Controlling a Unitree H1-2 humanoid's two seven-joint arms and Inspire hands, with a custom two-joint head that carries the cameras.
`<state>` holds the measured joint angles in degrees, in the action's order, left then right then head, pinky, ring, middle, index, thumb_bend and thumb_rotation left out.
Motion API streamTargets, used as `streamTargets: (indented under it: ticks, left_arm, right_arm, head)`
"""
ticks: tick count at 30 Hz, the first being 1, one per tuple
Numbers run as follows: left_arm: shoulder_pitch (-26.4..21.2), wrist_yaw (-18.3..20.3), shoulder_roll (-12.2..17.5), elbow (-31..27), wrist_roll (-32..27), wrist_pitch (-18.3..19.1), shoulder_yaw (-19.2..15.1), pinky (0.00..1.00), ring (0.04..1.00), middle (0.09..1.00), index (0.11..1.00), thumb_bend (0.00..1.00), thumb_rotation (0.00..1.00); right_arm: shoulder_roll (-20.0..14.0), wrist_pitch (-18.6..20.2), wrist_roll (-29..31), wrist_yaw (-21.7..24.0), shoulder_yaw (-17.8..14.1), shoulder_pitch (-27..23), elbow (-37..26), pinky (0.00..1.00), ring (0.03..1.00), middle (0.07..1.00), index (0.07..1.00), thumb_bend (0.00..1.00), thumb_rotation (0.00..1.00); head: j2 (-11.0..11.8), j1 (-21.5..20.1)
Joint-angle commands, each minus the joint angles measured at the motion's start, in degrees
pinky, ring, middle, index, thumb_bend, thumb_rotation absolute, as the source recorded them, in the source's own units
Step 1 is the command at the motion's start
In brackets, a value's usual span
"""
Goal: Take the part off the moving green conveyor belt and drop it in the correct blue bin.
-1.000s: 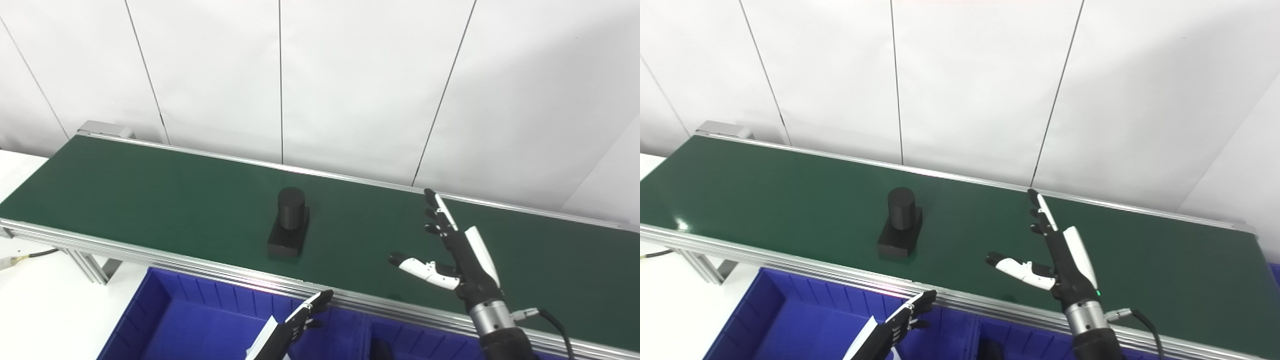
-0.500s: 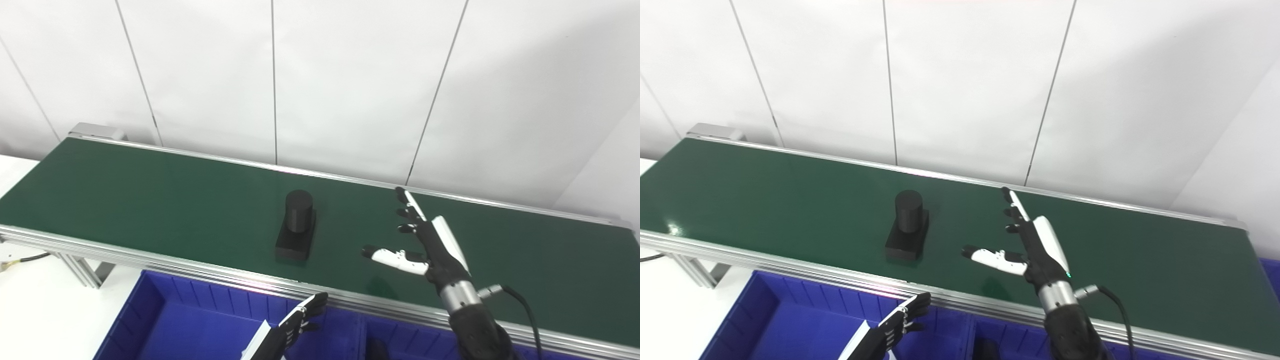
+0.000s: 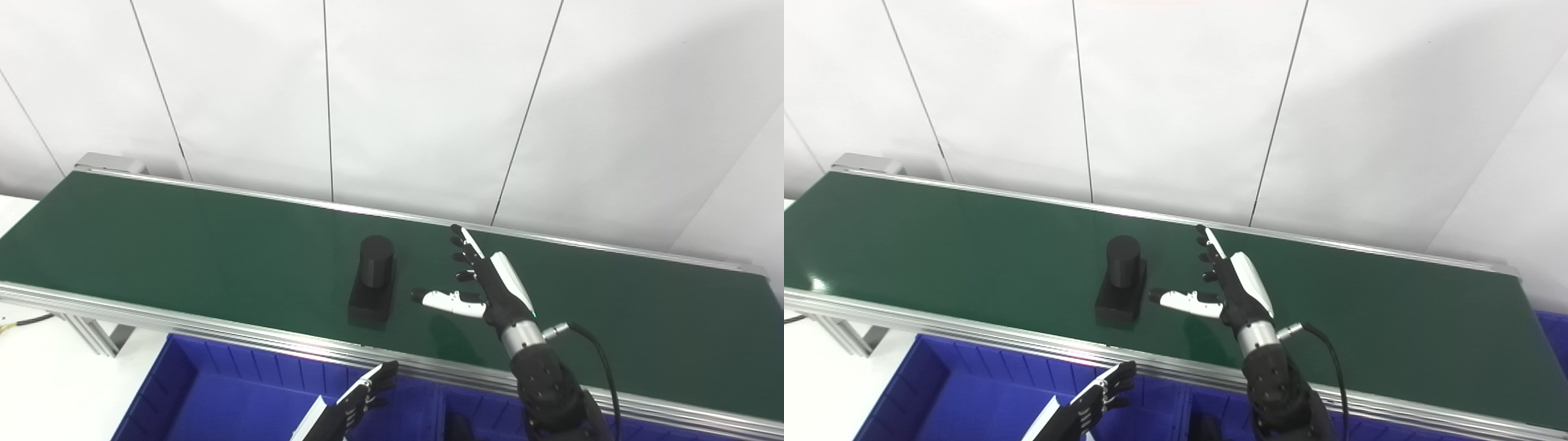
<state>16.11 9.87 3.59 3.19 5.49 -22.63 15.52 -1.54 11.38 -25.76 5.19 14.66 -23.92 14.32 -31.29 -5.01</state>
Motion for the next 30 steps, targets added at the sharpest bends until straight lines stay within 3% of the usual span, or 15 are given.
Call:
streamTargets:
  ticks: [1,6,9,30]
  left_arm:
    - [-0.2,0.4,0.3,-2.1,-0.6,-2.1,0.3,0.88,0.92,0.945,0.923,0.82,0.69]
    - [0.6,1.2,0.6,-3.5,-1.4,-1.5,0.7,0.88,0.923,0.946,0.927,0.81,0.69]
    - [1.1,2.0,1.2,-5.3,-1.6,-0.4,1.3,0.89,0.931,0.951,0.932,0.81,0.68]
    - [1.8,3.1,1.8,-8.5,-0.7,1.0,3.2,0.94,0.971,0.97,0.948,0.82,0.7]
  right_arm:
    - [0.7,-0.3,0.3,-0.8,-0.1,-2.8,-1.4,0.72,0.877,0.959,0.987,0.9,0.49]
    - [0.7,1.3,-0.3,-0.5,0.1,-4.0,-1.1,0.72,0.873,0.958,0.985,0.91,0.5]
    - [1.0,1.7,-0.1,-0.4,0.2,-4.8,-0.4,0.72,0.874,0.958,0.981,0.92,0.48]
    - [1.5,0.2,-4.3,-5.8,3.1,-11.2,15.1,0.76,0.881,0.96,0.959,0.98,0.41]
  head:
    - [-1.1,0.1]
    - [-0.7,-0.9]
    - [-1.6,-1.2]
    - [-3.1,-3.1]
